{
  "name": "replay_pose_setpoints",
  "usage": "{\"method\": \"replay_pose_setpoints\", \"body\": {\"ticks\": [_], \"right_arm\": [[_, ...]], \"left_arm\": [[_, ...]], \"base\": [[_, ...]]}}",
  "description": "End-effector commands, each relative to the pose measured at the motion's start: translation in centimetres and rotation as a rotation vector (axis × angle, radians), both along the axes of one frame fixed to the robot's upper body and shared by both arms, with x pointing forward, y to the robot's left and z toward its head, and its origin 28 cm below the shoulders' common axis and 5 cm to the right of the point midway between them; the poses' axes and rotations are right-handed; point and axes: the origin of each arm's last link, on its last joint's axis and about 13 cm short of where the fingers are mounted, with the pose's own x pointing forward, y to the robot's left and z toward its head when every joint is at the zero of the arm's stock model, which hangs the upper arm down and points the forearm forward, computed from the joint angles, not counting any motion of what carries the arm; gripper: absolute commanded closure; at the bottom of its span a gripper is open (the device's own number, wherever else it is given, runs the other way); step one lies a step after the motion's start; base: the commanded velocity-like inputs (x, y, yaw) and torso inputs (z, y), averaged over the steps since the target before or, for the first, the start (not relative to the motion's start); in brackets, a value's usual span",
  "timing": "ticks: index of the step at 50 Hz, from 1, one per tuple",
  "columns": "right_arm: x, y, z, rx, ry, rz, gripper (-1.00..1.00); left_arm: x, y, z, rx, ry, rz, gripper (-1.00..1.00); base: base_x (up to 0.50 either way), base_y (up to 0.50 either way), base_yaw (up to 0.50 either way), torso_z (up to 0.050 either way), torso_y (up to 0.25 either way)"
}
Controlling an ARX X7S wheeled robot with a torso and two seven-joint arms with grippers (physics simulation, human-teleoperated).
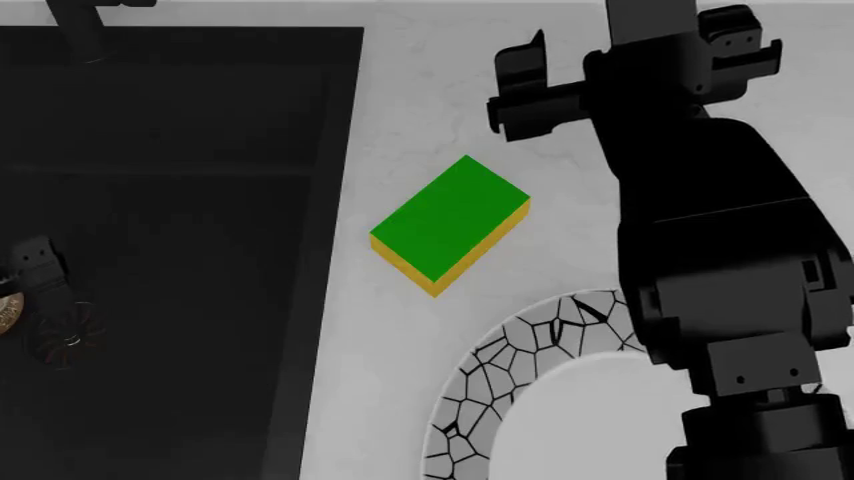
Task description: Pick the mushroom from the sink and place it on the plate located on the counter
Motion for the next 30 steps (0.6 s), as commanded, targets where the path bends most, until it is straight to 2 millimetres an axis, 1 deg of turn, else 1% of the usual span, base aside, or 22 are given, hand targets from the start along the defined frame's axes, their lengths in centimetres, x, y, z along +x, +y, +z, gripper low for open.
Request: {"method": "replay_pose_setpoints", "body": {"ticks": [1, 30], "right_arm": [[0.0, 0.0, -0.1, 0.001, 0.002, 0.0, -1.0], [-0.1, -0.2, -0.1, 0.007, -0.001, -0.002, -1.0]], "left_arm": [[-0.2, -0.1, -0.7, -0.003, 0.013, -0.006, -1.0], [-0.2, -0.1, -1.9, -0.024, 0.032, -0.015, -1.0]], "base": [[0.0, 0.0, 0.0, 0.0, 0.0], [0.0, 0.0, 0.0, 0.0, 0.0]]}}
